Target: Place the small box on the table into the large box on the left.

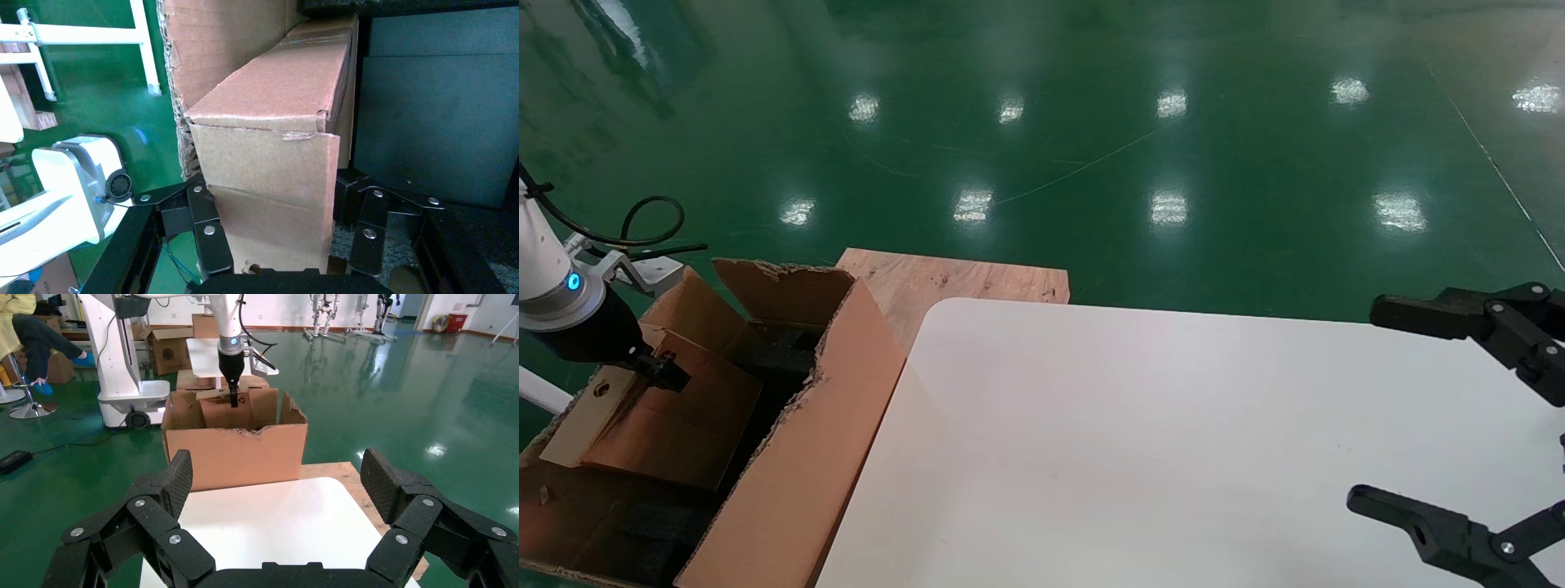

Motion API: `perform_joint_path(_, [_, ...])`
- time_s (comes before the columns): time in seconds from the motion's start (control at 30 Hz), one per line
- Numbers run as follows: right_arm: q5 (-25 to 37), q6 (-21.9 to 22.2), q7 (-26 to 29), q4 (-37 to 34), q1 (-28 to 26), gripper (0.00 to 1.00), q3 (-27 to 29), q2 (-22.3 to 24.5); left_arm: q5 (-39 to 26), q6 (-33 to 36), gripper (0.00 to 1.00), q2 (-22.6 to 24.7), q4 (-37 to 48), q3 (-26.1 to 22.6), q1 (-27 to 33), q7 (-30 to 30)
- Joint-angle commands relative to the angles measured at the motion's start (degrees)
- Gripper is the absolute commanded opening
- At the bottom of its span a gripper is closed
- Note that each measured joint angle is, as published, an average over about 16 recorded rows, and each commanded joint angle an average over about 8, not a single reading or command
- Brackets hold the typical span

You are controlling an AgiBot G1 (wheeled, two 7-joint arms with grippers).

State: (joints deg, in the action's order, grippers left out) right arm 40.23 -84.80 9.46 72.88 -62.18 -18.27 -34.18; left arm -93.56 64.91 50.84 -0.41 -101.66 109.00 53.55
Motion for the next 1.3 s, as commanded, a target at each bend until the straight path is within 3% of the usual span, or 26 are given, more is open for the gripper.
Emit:
perform_joint_path(0.03, [0.0, 0.0, 0.0, 0.0, 0.0, 1.0, 0.0, 0.0, 0.1, 0.1, 1.0, -0.1, -0.1, 0.1, 0.0, -0.1])
perform_joint_path(1.03, [0.0, 0.0, 0.0, 0.0, 0.0, 1.0, 0.0, 0.0, 0.0, -0.3, 1.0, 0.1, 0.0, 0.0, 0.1, 0.0])
perform_joint_path(1.3, [0.0, 0.0, 0.0, 0.0, 0.0, 1.0, 0.0, 0.0, 3.3, -2.0, 1.0, -0.3, -2.9, 2.3, 1.4, -2.6])
